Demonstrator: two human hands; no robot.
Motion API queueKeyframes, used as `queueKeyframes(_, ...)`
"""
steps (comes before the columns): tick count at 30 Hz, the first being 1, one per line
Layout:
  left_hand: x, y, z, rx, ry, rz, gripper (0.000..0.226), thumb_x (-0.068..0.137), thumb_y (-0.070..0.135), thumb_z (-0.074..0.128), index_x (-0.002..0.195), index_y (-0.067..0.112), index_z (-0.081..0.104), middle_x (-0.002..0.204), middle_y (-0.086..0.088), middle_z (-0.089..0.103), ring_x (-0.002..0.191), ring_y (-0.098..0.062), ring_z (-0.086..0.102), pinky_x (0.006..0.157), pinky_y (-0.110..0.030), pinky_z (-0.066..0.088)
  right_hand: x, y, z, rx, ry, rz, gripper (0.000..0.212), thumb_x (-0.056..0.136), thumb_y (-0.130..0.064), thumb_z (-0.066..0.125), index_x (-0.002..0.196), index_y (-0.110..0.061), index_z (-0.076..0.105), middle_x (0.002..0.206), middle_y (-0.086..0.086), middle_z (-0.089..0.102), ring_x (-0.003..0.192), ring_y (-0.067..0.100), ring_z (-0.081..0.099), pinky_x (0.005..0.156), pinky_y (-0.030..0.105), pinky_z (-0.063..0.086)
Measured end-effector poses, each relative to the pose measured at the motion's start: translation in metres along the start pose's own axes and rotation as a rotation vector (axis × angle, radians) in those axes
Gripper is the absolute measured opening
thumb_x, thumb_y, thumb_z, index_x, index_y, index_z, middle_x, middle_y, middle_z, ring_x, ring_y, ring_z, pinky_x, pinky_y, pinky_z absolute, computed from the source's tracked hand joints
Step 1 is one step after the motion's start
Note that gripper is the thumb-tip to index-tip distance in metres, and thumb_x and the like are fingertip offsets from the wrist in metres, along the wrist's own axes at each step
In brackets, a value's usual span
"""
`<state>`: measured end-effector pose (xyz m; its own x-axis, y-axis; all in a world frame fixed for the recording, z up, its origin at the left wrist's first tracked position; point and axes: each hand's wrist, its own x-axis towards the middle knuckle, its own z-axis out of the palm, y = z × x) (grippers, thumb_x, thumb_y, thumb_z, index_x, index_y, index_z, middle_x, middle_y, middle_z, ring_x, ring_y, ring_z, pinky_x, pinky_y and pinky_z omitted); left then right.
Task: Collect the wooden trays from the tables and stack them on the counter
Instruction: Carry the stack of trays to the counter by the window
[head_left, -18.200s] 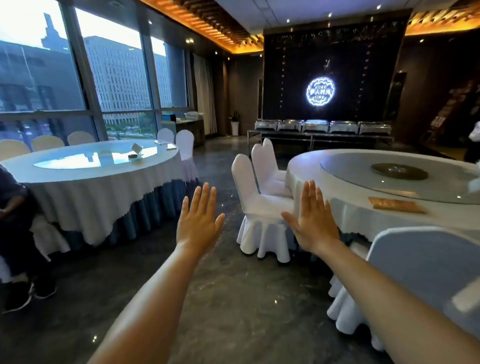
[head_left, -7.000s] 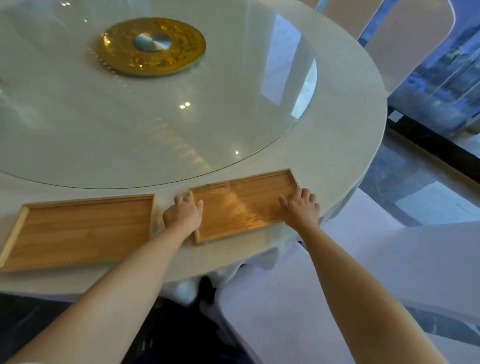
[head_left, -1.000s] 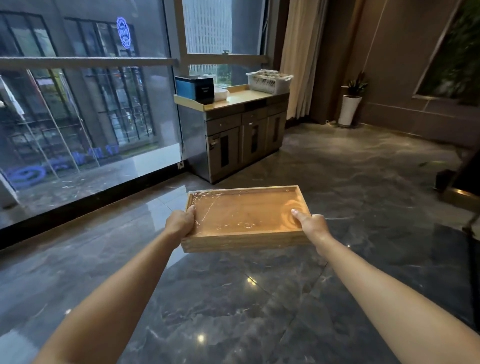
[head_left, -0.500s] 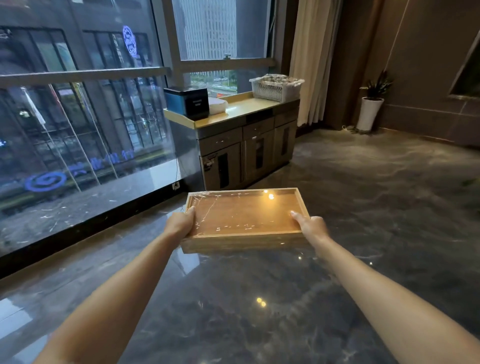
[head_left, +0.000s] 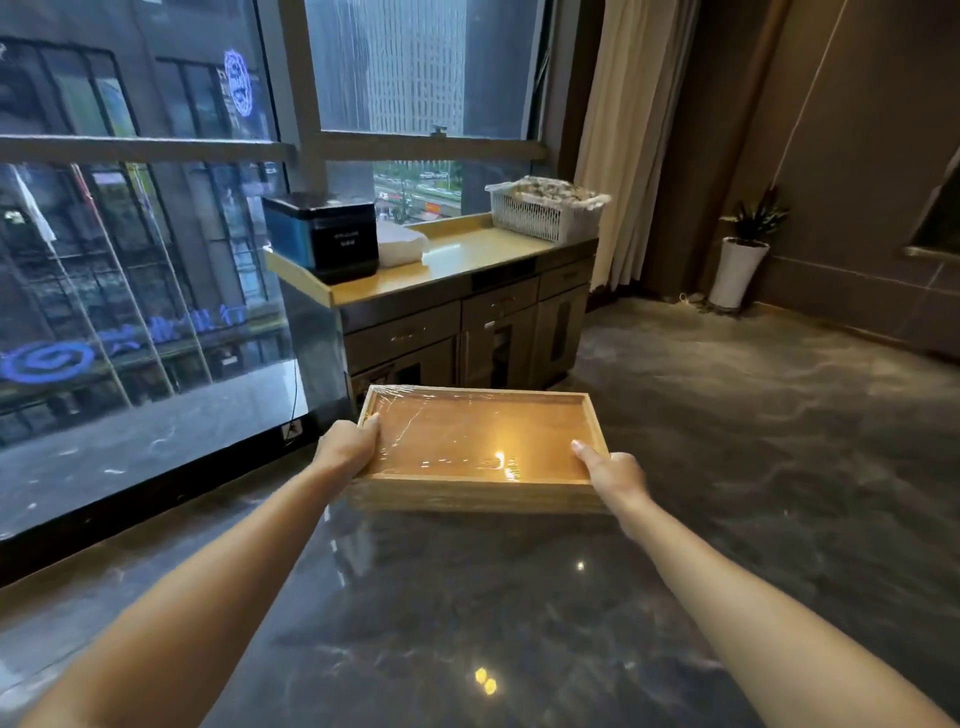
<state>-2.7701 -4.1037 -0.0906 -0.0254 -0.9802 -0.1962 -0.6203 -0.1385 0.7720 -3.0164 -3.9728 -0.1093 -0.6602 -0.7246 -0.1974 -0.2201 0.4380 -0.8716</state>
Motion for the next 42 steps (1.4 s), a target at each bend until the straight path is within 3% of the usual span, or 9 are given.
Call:
queueKeyframes(6,0.12,0.089,0.034,-0.039,0.0,0.005,0.054,0.097,0.037,0.037,0.119,-0.008,0.058,0.122,-0.022,0.062,0.113,-0.036,0.057,0.099,-0.04,0.043,0.147,-0.057,-0.004,0.003,-0.007,-0.038,0.052,0.092,-0.042,0.048,0.113,0.004,0.06,0.097,0.008,0.056,0.089,0.021,0.052,0.074,0.031,0.039)
queueKeyframes(15,0.286,0.175,0.14,0.012,-0.002,-0.05,0.052,0.098,0.035,0.037,0.12,-0.007,0.057,0.123,-0.022,0.061,0.115,-0.035,0.057,0.097,-0.038,0.043,0.378,-0.068,0.002,0.029,-0.059,0.009,0.057,0.09,-0.045,0.05,0.121,0.003,0.054,0.104,0.008,0.053,0.095,0.023,0.05,0.078,0.033,0.04)
queueKeyframes(27,0.517,0.341,0.238,-0.038,0.117,-0.099,0.053,0.098,0.036,0.037,0.12,-0.007,0.057,0.123,-0.023,0.061,0.114,-0.035,0.057,0.097,-0.039,0.043,0.695,-0.166,-0.01,-0.017,-0.127,-0.086,0.054,0.091,-0.044,0.049,0.117,0.003,0.057,0.1,0.008,0.055,0.092,0.022,0.051,0.075,0.031,0.038)
queueKeyframes(31,0.596,0.37,0.263,-0.022,0.124,-0.115,0.053,0.098,0.036,0.036,0.119,-0.008,0.058,0.121,-0.022,0.062,0.105,-0.033,0.058,0.089,-0.036,0.042,0.782,-0.186,0.007,-0.021,-0.168,-0.094,0.054,0.092,-0.043,0.048,0.119,0.003,0.056,0.1,0.007,0.053,0.092,0.022,0.049,0.076,0.031,0.037)
queueKeyframes(38,0.767,0.418,0.299,-0.078,0.122,-0.104,0.056,0.098,0.037,0.038,0.114,-0.012,0.06,0.124,-0.028,0.059,0.114,-0.04,0.055,0.099,-0.041,0.041,0.953,-0.233,0.06,-0.043,-0.205,-0.081,0.057,0.092,-0.044,0.046,0.12,0.004,0.057,0.1,0.007,0.054,0.093,0.022,0.049,0.077,0.031,0.037)
queueKeyframes(42,0.858,0.454,0.302,-0.111,0.181,-0.135,0.056,0.098,0.036,0.038,0.115,-0.012,0.059,0.125,-0.027,0.059,0.116,-0.039,0.055,0.097,-0.039,0.042,1.046,-0.285,0.091,-0.047,-0.24,-0.101,0.056,0.092,-0.044,0.048,0.119,0.004,0.058,0.1,0.007,0.055,0.093,0.022,0.05,0.079,0.03,0.039)
